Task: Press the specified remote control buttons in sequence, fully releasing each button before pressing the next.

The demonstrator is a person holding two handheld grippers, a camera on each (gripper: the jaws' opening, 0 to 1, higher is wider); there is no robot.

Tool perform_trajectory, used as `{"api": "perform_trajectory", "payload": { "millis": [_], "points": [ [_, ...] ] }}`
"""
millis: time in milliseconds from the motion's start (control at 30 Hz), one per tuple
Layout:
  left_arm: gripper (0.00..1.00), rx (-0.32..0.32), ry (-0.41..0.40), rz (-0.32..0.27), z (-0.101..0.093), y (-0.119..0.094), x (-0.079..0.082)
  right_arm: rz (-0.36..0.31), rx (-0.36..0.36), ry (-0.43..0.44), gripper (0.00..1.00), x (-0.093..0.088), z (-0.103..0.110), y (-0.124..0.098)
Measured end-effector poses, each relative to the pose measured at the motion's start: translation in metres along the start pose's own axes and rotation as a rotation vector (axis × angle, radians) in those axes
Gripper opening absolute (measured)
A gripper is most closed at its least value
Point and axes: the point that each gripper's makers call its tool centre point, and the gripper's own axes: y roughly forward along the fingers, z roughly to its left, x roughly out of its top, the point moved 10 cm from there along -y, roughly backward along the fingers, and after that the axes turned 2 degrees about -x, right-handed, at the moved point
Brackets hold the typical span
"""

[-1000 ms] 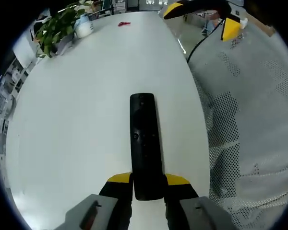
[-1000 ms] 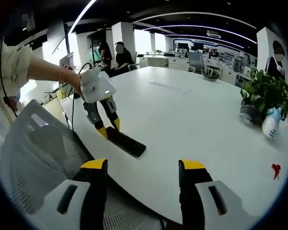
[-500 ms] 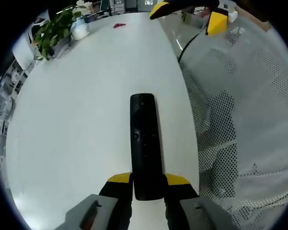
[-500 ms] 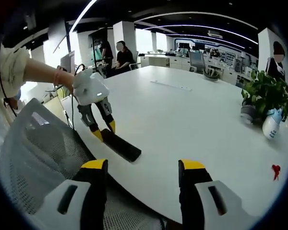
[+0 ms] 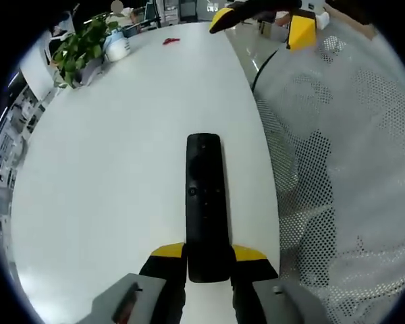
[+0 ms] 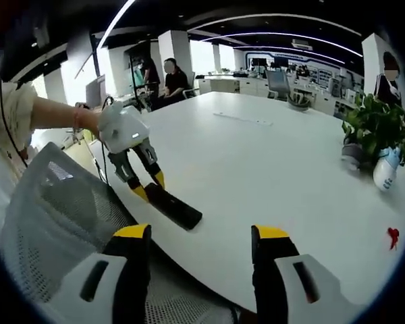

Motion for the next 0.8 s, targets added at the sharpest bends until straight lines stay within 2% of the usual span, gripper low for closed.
{"api": "perform_trajectory", "payload": {
  "millis": [167, 367, 500, 600, 800],
  "points": [
    [0.24, 0.032, -0.064, -0.078, -0.002, -0.001, -0.008, 0.115, 0.028, -0.119, 0.61, 0.001, -0.003, 0.009],
    [0.24, 0.064, -0.098, -0.116, -0.005, -0.001, -0.013, 0.141, 0.068, -0.122, 0.57, 0.017, -0.012, 0.025],
    [0.24, 0.054, -0.090, -0.109, -0.004, -0.001, -0.011, 0.164, 0.103, -0.131, 0.54, 0.029, -0.013, 0.040],
    [0.24, 0.047, -0.075, -0.106, -0.003, 0.000, -0.011, 0.190, 0.129, -0.152, 0.48, 0.034, -0.012, 0.055],
    [0.24, 0.031, -0.060, -0.104, -0.001, 0.000, -0.011, 0.302, 0.168, -0.174, 0.34, 0.032, -0.007, 0.089]
  ]
}}
